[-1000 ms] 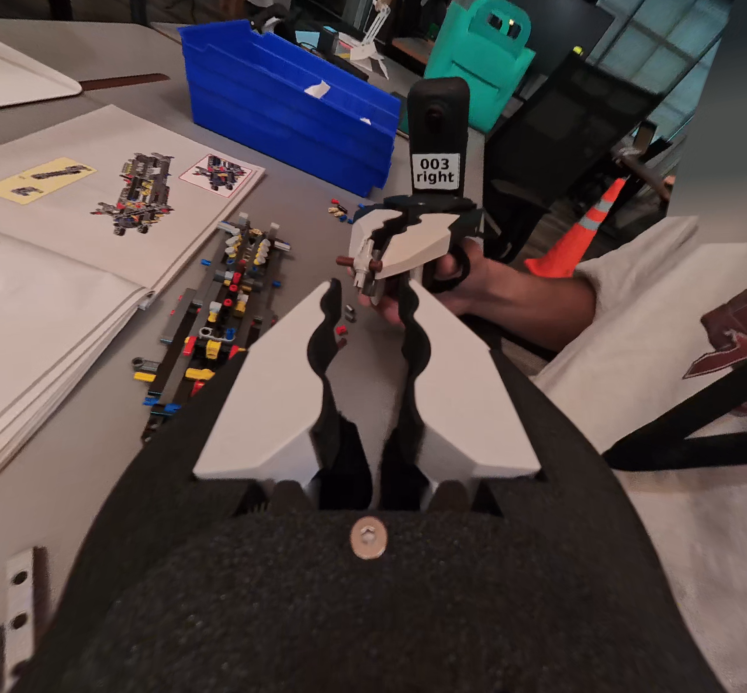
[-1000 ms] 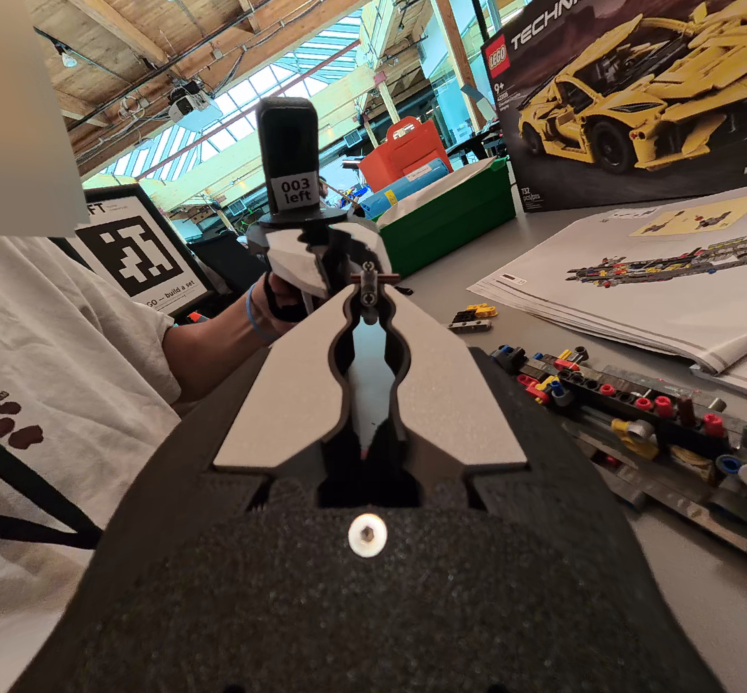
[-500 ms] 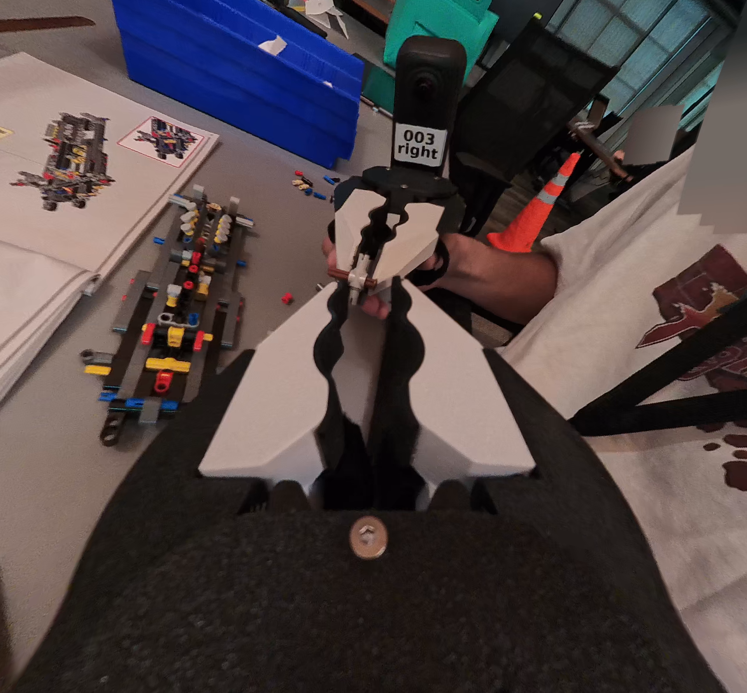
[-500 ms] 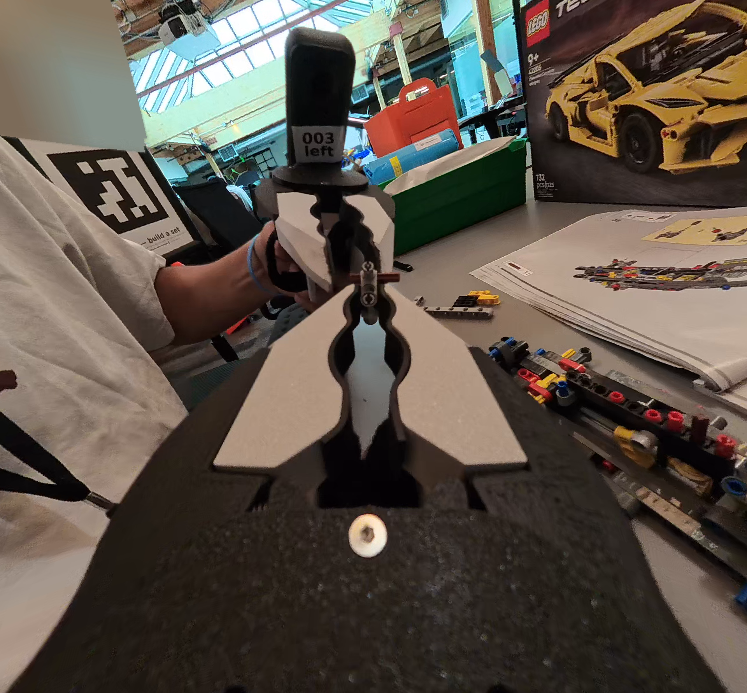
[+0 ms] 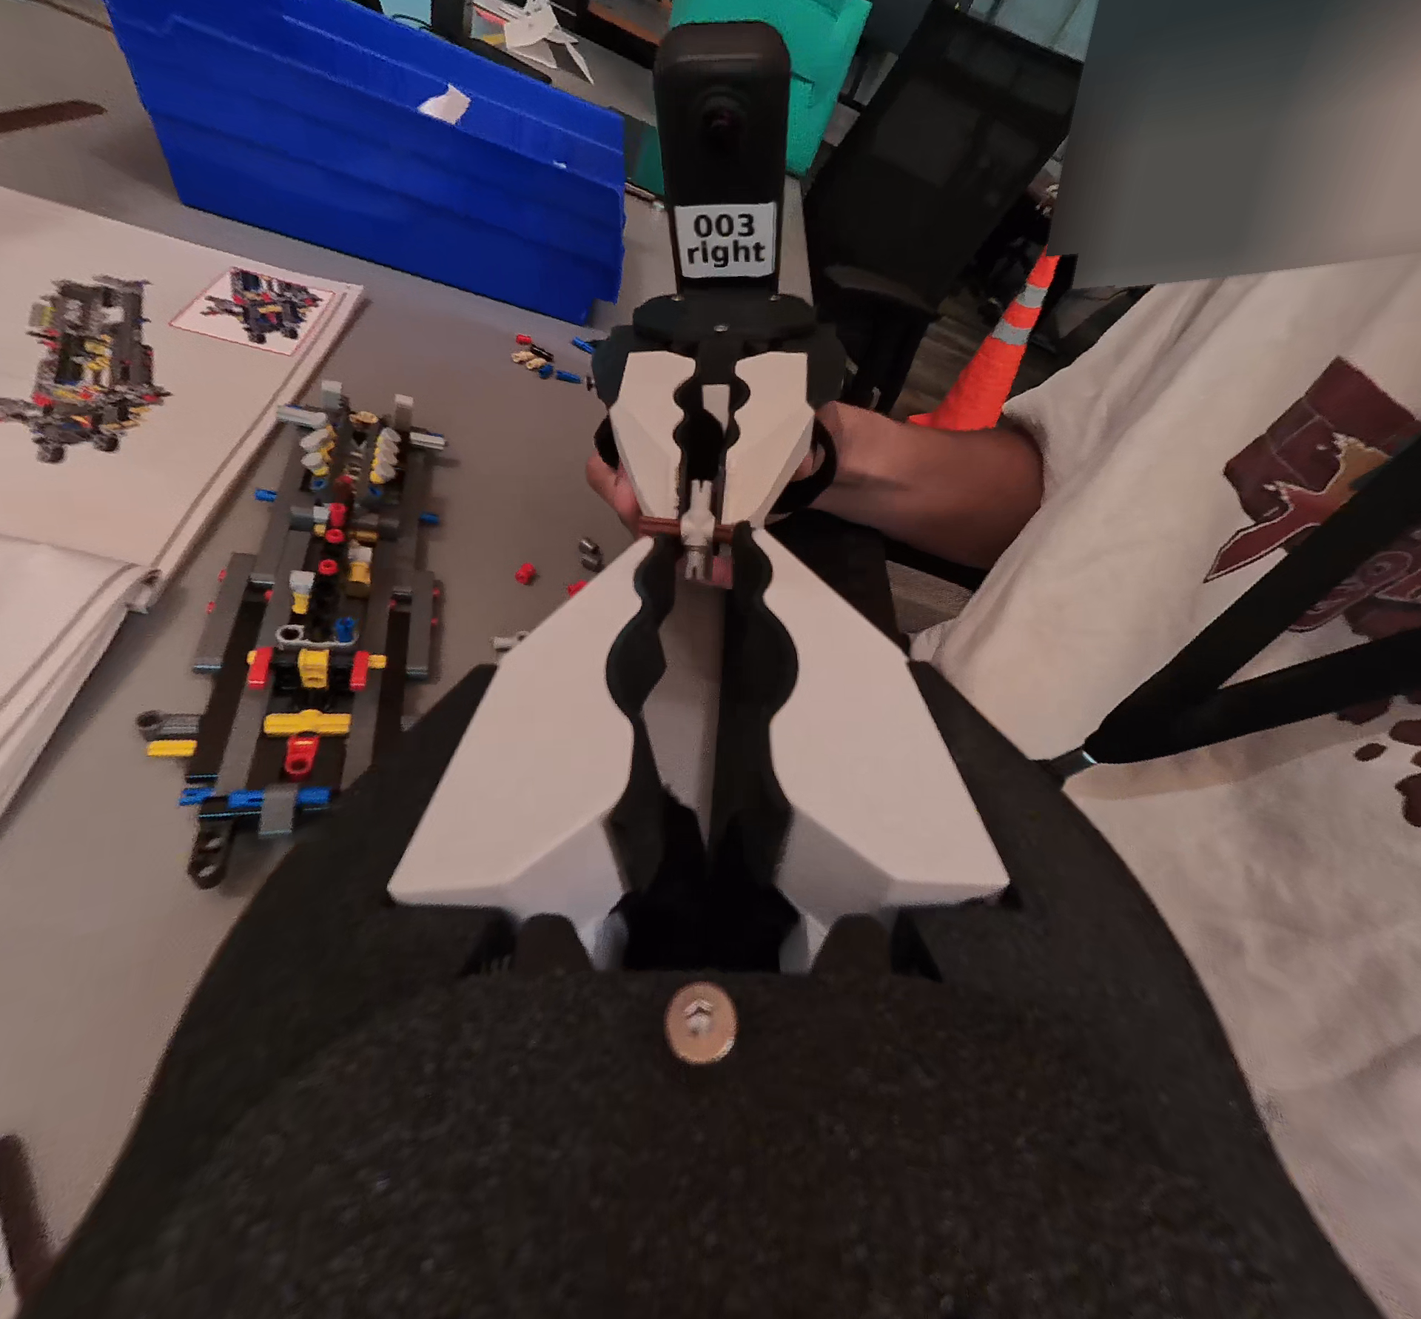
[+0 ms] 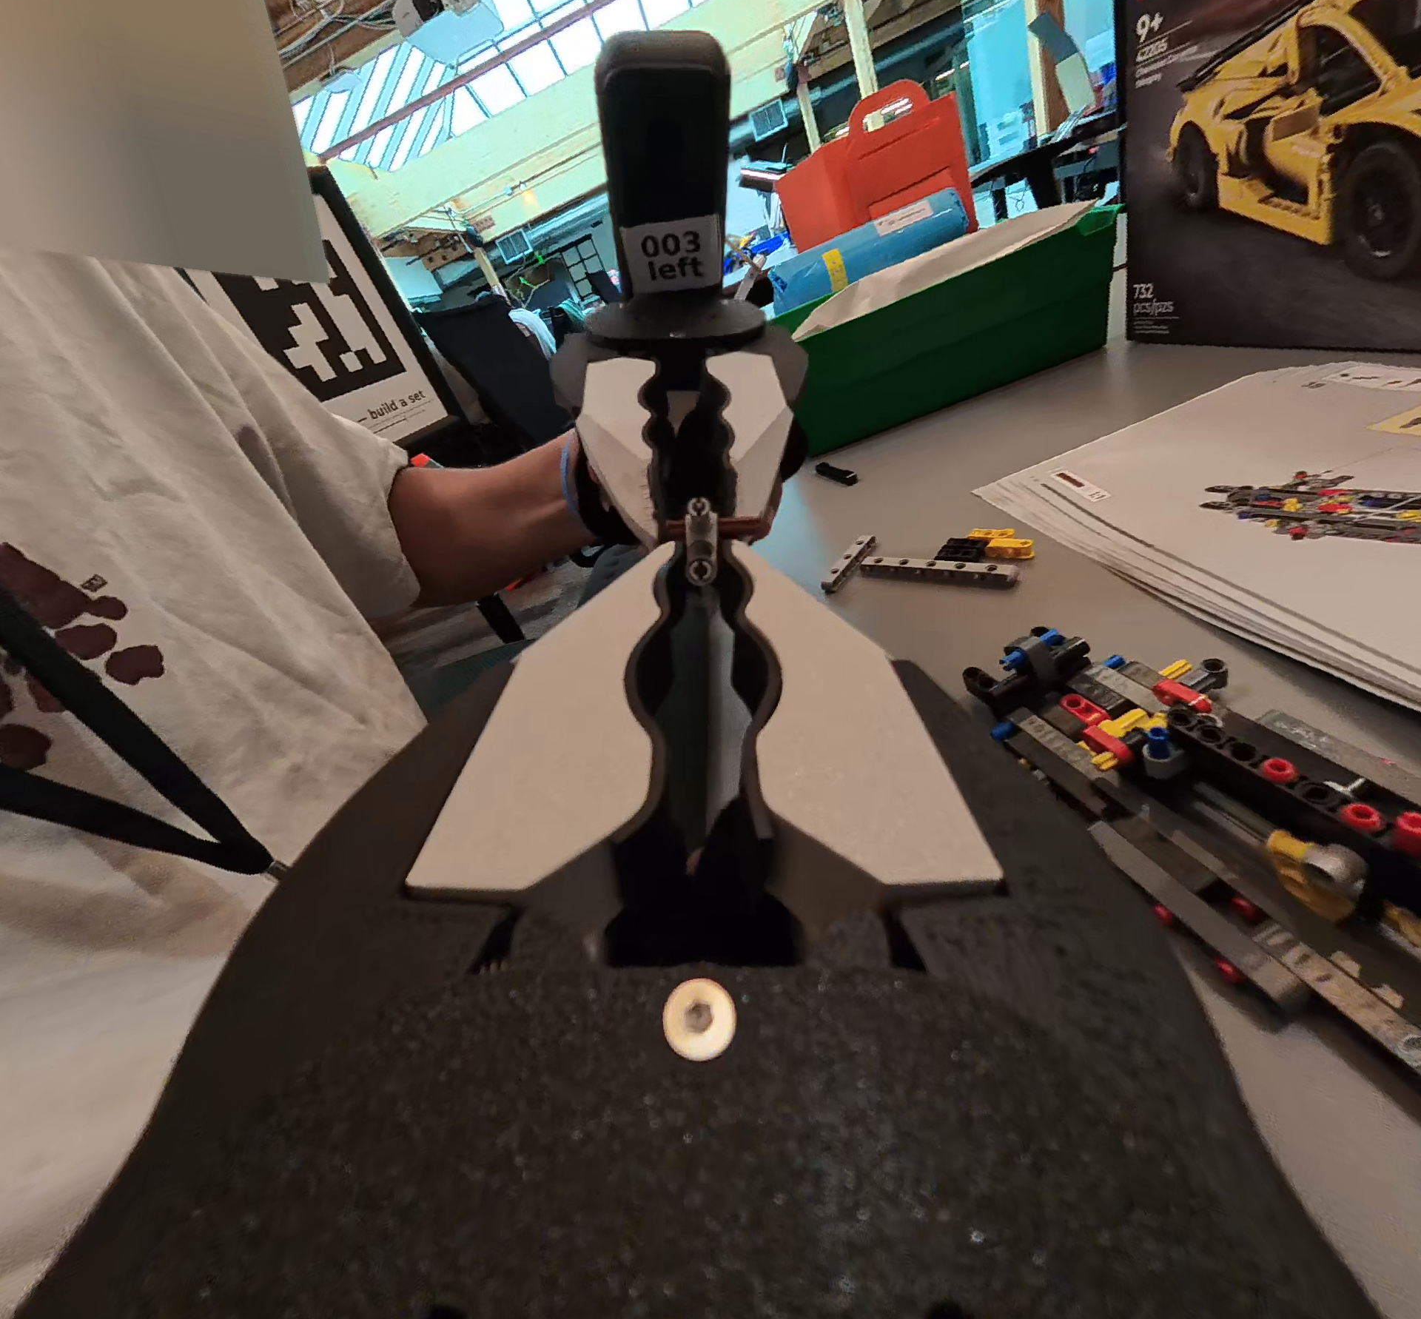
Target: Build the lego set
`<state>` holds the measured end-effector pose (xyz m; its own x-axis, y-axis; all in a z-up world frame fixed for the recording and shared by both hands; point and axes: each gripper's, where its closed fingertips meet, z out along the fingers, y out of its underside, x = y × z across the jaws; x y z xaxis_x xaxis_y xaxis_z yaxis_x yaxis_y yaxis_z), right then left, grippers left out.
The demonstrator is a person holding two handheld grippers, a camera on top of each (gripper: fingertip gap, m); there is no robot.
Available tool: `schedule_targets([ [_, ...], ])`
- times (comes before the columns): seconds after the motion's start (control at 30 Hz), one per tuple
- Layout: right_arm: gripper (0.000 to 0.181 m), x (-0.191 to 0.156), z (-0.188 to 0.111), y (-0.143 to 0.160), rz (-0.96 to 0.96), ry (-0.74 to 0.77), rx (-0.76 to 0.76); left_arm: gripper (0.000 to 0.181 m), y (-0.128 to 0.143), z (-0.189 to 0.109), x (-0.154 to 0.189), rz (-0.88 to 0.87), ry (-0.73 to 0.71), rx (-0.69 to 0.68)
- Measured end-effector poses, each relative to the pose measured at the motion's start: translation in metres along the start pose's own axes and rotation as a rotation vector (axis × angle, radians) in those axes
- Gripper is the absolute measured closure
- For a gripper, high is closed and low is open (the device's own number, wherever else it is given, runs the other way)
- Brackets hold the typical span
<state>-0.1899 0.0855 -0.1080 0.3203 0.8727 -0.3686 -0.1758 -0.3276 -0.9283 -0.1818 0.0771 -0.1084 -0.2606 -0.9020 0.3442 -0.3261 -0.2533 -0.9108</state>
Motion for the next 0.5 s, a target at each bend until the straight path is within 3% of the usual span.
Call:
schedule_targets([
  [0.23, 0.169, 0.007, -0.005, -0.004, 0.040, 0.026, 0.010, 0.175, -0.003, 0.000, -0.005, 0.175, -0.085, -0.025],
  [0.5, 0.176, 0.006, -0.006, 0.007, -0.092, 0.052, -0.075, 0.175, 0.002, 0.005, -0.007, 0.183, -0.107, -0.052],
])
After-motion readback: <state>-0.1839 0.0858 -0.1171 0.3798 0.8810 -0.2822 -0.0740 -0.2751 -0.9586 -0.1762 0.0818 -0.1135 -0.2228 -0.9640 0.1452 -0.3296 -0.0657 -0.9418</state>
